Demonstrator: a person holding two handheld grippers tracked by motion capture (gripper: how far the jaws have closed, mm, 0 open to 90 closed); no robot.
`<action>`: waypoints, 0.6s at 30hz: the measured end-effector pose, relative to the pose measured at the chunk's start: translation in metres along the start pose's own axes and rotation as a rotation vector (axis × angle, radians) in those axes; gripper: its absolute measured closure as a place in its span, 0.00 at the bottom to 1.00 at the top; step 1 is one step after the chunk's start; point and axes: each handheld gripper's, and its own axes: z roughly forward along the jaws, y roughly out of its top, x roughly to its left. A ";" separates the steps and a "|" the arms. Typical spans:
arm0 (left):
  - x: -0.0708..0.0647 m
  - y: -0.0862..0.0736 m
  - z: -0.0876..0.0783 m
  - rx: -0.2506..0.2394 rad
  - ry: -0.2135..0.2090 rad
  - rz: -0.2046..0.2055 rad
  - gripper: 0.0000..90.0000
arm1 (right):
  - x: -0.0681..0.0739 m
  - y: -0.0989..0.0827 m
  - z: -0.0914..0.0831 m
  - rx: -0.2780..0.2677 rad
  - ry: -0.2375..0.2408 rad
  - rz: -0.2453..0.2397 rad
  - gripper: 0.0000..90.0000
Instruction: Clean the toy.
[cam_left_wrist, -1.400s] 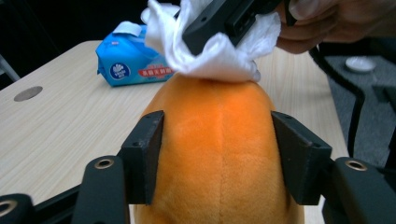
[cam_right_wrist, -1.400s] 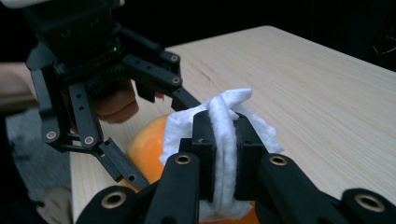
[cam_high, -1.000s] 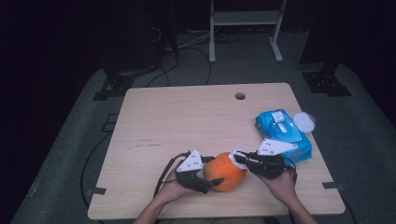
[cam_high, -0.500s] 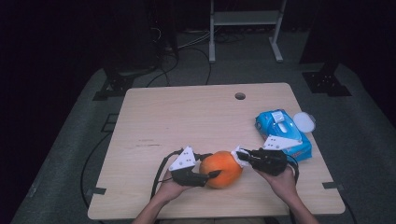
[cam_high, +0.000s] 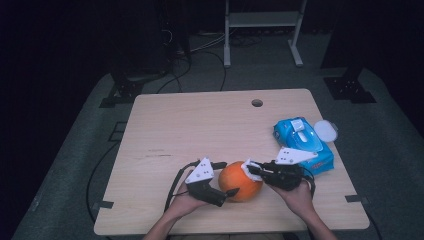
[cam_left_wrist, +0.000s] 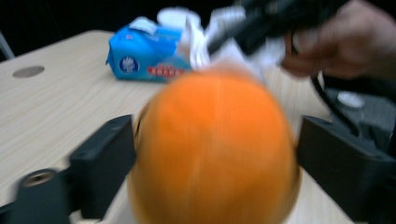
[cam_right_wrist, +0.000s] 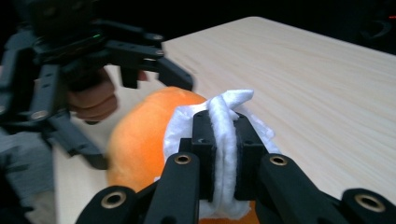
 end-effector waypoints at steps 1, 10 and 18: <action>0.002 -0.003 0.004 0.017 -0.012 -0.018 0.09 | -0.002 0.000 -0.001 -0.002 -0.008 0.005 0.90; -0.001 0.010 -0.011 -0.036 0.008 -0.024 0.34 | 0.003 0.008 -0.006 -0.062 -0.004 0.024 0.90; -0.001 0.010 -0.011 0.005 0.025 -0.026 0.36 | 0.004 0.006 0.000 -0.041 -0.003 0.029 0.90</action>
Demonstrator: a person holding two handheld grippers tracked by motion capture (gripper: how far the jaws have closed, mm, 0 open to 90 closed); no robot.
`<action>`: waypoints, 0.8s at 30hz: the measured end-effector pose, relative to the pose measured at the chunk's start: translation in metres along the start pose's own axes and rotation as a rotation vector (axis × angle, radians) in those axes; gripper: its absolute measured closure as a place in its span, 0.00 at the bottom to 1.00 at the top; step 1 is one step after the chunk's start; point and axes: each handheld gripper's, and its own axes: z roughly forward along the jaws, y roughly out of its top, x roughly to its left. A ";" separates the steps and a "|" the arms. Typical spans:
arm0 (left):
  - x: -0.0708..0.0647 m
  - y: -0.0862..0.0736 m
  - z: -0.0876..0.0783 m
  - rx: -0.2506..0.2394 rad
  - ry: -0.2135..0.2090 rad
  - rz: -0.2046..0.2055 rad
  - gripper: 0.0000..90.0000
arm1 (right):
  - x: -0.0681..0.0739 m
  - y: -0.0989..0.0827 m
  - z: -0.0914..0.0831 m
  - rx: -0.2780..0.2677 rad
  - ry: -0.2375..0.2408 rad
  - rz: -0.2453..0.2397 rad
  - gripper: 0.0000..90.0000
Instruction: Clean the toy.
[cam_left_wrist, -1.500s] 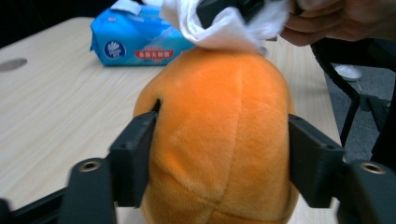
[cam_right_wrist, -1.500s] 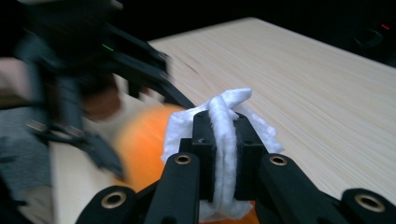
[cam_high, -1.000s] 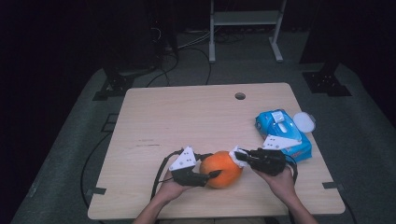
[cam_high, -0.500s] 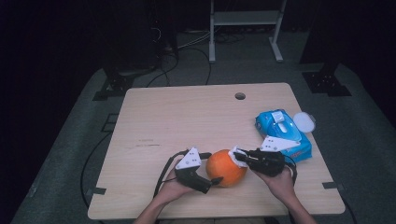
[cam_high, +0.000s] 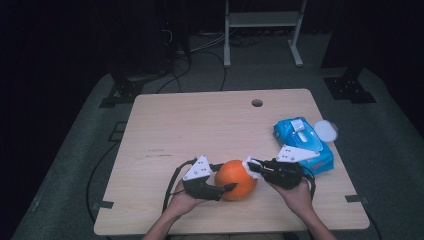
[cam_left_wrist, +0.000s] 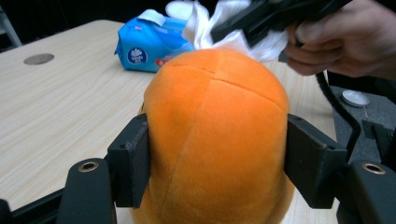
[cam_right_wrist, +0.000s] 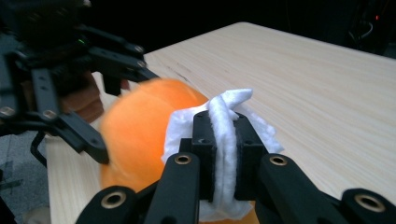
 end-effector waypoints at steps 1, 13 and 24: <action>-0.001 0.001 0.002 0.001 0.003 0.002 0.36 | 0.002 0.002 -0.001 -0.016 0.017 0.001 0.90; -0.003 0.002 0.000 -0.012 -0.023 0.009 0.31 | 0.008 0.003 0.001 0.003 0.011 -0.048 0.90; 0.004 -0.003 0.006 -0.023 -0.012 -0.030 0.31 | 0.015 0.005 0.004 -0.010 0.042 -0.061 0.90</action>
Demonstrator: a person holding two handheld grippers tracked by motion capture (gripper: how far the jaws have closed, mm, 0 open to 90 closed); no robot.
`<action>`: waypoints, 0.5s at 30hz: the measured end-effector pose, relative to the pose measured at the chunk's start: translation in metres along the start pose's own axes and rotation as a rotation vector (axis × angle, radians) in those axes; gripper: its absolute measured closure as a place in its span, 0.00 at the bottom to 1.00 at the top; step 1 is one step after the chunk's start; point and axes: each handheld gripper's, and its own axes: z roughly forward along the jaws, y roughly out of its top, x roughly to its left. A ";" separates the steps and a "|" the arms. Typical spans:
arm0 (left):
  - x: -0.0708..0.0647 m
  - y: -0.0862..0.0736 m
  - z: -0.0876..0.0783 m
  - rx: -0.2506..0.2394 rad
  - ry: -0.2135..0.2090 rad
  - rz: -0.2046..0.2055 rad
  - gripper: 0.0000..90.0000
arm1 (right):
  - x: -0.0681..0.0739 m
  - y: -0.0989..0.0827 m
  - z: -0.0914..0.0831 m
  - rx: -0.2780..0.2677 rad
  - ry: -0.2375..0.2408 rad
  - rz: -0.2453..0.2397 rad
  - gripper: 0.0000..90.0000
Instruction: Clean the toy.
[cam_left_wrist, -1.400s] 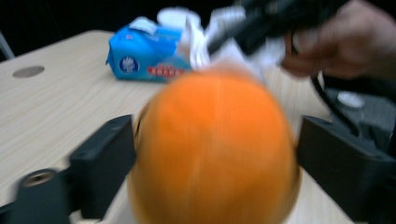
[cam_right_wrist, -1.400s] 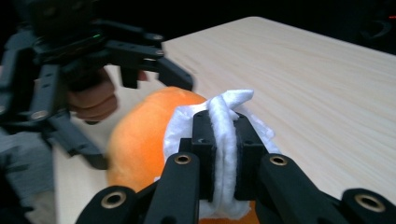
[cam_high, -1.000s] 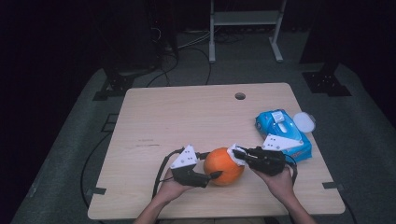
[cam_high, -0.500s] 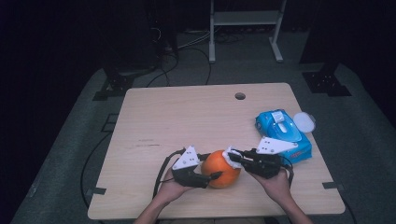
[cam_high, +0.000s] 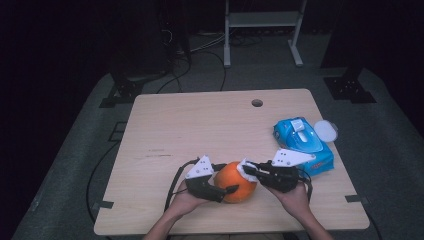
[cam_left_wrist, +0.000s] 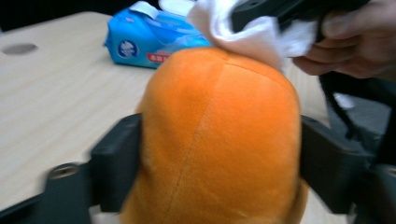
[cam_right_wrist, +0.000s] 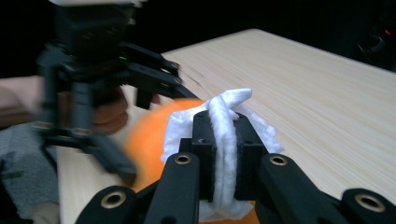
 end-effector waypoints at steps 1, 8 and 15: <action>-0.001 0.002 -0.002 -0.009 0.016 0.004 0.34 | 0.003 0.002 0.000 -0.009 0.012 -0.009 0.90; -0.005 0.002 -0.001 0.010 0.023 0.042 0.29 | -0.007 -0.001 -0.002 0.013 -0.046 -0.015 0.90; 0.005 -0.003 -0.002 -0.007 -0.011 0.009 0.18 | -0.011 -0.007 0.000 0.021 -0.035 0.010 0.90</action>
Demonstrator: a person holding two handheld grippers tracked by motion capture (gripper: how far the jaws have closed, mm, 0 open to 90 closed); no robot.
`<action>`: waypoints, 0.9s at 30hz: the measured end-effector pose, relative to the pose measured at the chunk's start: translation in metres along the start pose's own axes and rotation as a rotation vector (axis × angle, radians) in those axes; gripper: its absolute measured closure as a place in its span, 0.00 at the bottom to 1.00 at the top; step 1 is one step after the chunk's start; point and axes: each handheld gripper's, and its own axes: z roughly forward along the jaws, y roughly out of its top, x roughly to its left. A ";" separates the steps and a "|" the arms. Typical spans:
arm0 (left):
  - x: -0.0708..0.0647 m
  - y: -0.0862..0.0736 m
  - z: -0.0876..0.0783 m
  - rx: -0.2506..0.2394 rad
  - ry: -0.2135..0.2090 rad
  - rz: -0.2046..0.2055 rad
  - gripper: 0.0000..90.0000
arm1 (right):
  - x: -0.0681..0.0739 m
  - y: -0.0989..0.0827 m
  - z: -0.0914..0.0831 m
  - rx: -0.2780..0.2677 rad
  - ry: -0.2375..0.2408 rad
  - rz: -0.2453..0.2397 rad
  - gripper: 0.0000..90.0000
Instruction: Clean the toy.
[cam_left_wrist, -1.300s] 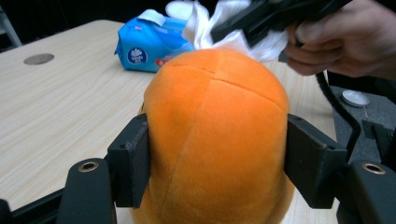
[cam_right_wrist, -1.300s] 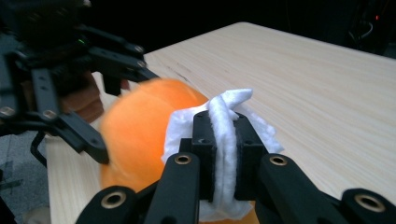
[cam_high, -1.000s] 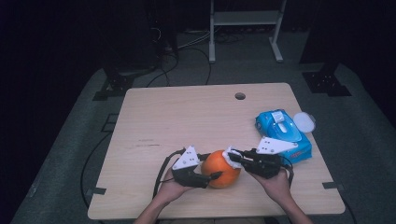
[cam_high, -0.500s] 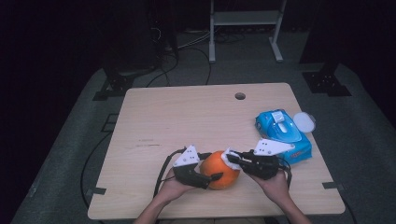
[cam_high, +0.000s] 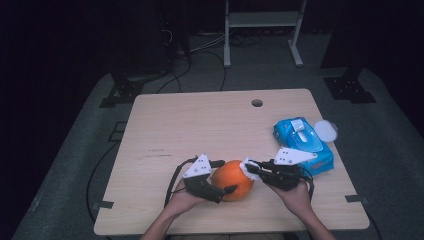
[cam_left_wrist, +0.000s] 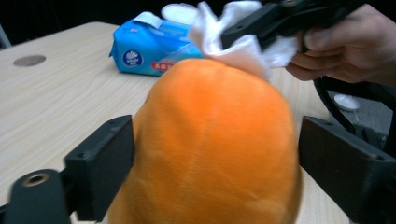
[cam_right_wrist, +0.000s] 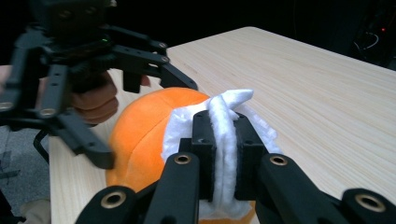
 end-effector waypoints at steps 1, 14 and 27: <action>-0.001 -0.001 0.000 -0.007 0.014 0.007 0.23 | 0.002 0.001 0.001 0.000 -0.005 -0.009 0.90; -0.003 -0.003 0.000 -0.001 -0.060 -0.002 0.25 | 0.012 0.005 0.001 -0.008 -0.041 -0.089 0.90; -0.009 -0.002 0.005 0.017 0.008 0.038 0.30 | 0.030 0.007 0.006 -0.015 0.026 -0.127 0.90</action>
